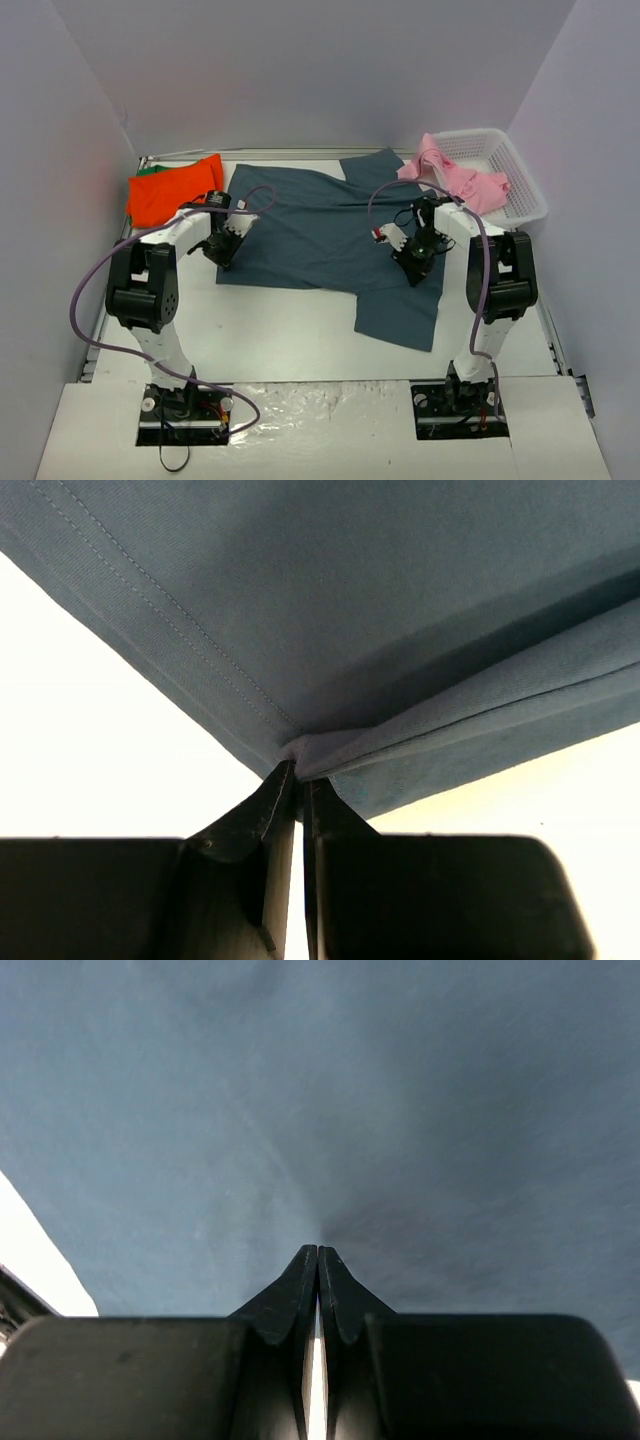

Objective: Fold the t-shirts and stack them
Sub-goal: Grap the side of the flattened tshirt closest away from the robot with both arms

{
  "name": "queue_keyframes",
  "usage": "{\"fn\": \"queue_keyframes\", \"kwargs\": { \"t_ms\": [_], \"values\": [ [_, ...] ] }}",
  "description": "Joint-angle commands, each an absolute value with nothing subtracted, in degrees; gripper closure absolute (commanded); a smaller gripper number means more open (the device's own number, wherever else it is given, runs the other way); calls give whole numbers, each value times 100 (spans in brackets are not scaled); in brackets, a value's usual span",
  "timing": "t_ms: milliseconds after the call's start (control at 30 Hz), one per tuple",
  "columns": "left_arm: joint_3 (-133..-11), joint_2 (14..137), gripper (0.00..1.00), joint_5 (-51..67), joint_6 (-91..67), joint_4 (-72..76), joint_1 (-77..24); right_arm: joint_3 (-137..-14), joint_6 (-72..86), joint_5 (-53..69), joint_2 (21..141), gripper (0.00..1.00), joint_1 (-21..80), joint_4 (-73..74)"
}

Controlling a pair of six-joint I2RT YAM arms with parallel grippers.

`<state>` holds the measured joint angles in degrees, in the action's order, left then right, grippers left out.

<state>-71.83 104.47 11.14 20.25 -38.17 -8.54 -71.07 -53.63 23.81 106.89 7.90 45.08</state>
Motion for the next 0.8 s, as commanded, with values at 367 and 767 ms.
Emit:
{"fn": "queue_keyframes", "kwargs": {
  "t_ms": [367,767],
  "values": [
    [-7646,10090,97,1160,2030,-3850,-598,-7927,-4808,2320,11557,100,844,4412],
    [-8200,10345,98,993,2065,-3902,-536,-8884,-4448,2259,12366,100,888,4350]
  ]
}}
